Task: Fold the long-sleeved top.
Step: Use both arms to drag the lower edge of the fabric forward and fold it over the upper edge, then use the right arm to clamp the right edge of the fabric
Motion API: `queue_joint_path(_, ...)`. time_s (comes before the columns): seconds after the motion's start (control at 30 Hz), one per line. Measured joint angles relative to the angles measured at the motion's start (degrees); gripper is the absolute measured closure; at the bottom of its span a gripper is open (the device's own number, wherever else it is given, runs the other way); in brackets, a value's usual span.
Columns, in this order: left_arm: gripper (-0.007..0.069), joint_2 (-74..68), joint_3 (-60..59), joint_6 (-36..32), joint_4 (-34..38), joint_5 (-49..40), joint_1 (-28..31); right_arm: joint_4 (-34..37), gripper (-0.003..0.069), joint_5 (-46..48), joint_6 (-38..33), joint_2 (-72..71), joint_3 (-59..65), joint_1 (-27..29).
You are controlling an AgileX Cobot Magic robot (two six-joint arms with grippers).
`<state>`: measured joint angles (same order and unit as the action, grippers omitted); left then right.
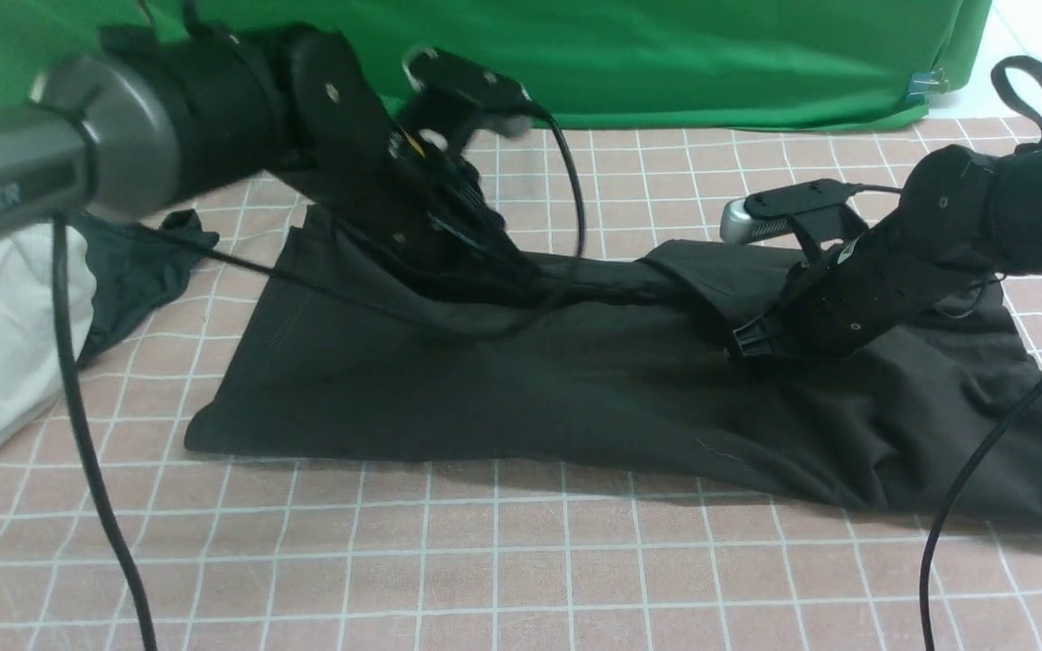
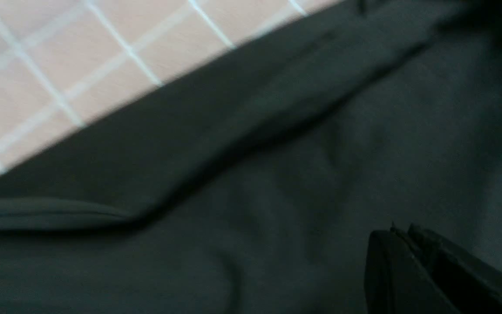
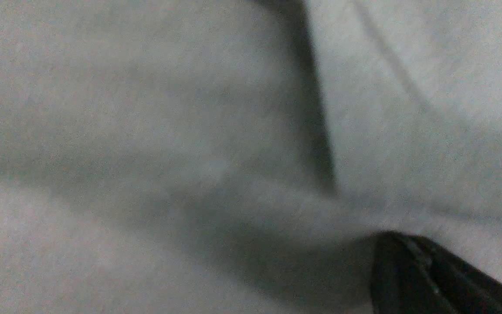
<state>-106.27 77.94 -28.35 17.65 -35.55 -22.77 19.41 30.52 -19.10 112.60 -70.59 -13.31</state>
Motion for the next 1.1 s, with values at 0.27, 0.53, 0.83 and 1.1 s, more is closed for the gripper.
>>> queue_joint_path(0.27, 0.0608, 0.00, -8.27, -0.57, 0.71, 5.54, -3.40, 0.07, 0.0626, -16.26, -0.04, 2.26, 0.00, 0.00)
queue_joint_path(0.53, 0.0608, 0.07, -8.58, -0.57, 1.21, 5.87, -3.44, 0.02, 0.0612, -38.14, -0.17, 7.41, -2.73, 2.67)
queue_joint_path(0.83, 0.0608, 1.79, -7.96, -1.91, -2.62, 1.82, -3.05, -0.01, 0.0561, -12.81, -1.45, -0.95, -9.23, 10.41)
queue_joint_path(1.1, 0.0608, 1.79, -3.39, -2.14, -0.65, -4.62, -2.13, -4.91, 0.0538, 6.92, 4.80, -14.88, 0.68, 16.56)
